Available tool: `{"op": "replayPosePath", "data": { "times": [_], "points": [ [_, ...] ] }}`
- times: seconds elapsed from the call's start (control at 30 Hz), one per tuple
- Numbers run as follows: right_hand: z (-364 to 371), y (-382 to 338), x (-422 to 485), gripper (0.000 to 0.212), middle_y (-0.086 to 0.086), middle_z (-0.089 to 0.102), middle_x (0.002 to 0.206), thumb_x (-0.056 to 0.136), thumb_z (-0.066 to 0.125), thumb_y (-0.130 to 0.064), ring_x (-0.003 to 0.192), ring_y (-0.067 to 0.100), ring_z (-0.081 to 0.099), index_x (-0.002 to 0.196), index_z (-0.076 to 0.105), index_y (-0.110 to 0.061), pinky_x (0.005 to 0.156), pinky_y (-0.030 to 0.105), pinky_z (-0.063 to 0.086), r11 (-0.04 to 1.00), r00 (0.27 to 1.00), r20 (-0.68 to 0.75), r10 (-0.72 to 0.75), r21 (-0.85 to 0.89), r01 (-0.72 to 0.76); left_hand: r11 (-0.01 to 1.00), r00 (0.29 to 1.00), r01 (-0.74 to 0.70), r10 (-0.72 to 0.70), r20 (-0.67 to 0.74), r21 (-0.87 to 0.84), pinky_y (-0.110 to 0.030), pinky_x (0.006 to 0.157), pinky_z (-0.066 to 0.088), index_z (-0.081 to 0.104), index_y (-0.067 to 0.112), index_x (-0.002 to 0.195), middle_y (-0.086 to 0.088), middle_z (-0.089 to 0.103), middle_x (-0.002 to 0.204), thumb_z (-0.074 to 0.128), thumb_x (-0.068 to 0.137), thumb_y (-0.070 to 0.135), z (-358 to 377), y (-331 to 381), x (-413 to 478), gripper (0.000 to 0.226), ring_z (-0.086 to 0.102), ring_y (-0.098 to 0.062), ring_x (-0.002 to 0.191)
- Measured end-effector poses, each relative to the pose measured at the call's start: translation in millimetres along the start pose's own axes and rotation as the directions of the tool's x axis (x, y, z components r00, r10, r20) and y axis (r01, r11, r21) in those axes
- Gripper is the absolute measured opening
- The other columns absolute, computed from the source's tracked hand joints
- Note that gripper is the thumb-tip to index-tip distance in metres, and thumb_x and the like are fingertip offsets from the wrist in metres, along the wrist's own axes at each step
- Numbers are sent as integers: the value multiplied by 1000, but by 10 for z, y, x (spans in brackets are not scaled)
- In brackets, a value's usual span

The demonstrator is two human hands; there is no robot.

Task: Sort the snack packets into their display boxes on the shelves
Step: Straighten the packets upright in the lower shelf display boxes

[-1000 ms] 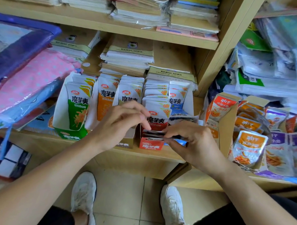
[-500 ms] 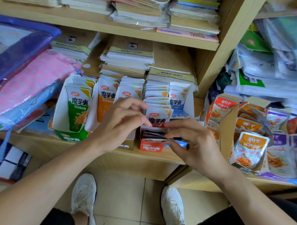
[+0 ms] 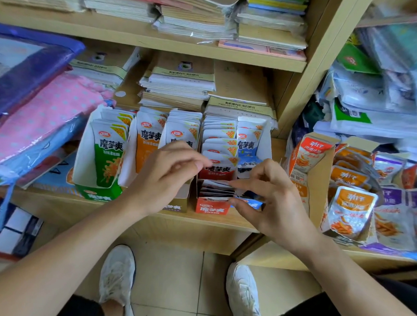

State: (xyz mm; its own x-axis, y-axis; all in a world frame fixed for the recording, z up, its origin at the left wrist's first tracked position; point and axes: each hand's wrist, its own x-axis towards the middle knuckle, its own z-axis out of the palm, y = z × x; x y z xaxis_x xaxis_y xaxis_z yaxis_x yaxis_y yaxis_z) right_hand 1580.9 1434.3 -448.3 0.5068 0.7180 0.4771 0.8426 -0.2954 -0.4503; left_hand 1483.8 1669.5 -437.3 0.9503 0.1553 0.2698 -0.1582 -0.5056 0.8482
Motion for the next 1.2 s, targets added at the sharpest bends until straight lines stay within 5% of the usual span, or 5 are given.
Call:
{"op": "replayPosePath", "data": {
  "times": [0.13, 0.27, 0.63, 0.8, 1.2],
  "points": [
    [14, 4, 2, 27, -2, 52, 128, 81, 81, -30, 119, 19, 51, 105, 77, -19, 92, 27, 49, 999, 1000, 12, -24, 23, 24, 998, 998, 41, -40, -40, 41, -13, 90, 43, 60, 28, 135, 14, 58, 128, 51, 95, 33, 22, -12, 20, 41, 54, -6, 119],
    [7, 3, 27, 23, -2, 47, 148, 81, 79, -32, 129, 19, 46, 99, 71, -22, 97, 21, 46, 999, 999, 53, -9, 38, 7, 996, 996, 78, -76, 43, -49, -46, 98, 48, 71, 28, 121, 9, 70, 110, 49, 94, 42, 21, -11, 26, 38, 62, -15, 113],
    [29, -12, 101, 31, -5, 69, 109, 84, 72, -37, 95, 13, 65, 106, 65, -18, 74, 37, 60, 999, 995, 94, -27, 40, 24, 995, 991, 104, -104, -89, -1, -11, 83, 41, 64, 33, 129, 11, 60, 123, 56, 101, 28, 34, -14, 96, 30, 58, -2, 111],
    [37, -103, 241, 42, -2, 69, 106, 77, 81, -36, 97, 16, 64, 110, 62, -18, 74, 37, 60, 992, 994, 87, -64, -104, 73, 980, 980, 195, -194, -37, 43, -43, 113, 32, 47, 31, 149, 7, 56, 124, 48, 105, 33, 89, -31, 286, 43, 44, -18, 125],
    [29, -77, 196, 40, -2, 57, 132, 78, 79, -42, 120, 19, 50, 109, 69, -19, 96, 34, 49, 988, 993, 88, -73, -132, 84, 983, 981, 182, -182, 69, -6, -34, 110, 32, 77, 25, 63, 20, 67, 108, 33, 94, 38, -23, -125, 415, 55, 52, 2, 116]
  ]
}}
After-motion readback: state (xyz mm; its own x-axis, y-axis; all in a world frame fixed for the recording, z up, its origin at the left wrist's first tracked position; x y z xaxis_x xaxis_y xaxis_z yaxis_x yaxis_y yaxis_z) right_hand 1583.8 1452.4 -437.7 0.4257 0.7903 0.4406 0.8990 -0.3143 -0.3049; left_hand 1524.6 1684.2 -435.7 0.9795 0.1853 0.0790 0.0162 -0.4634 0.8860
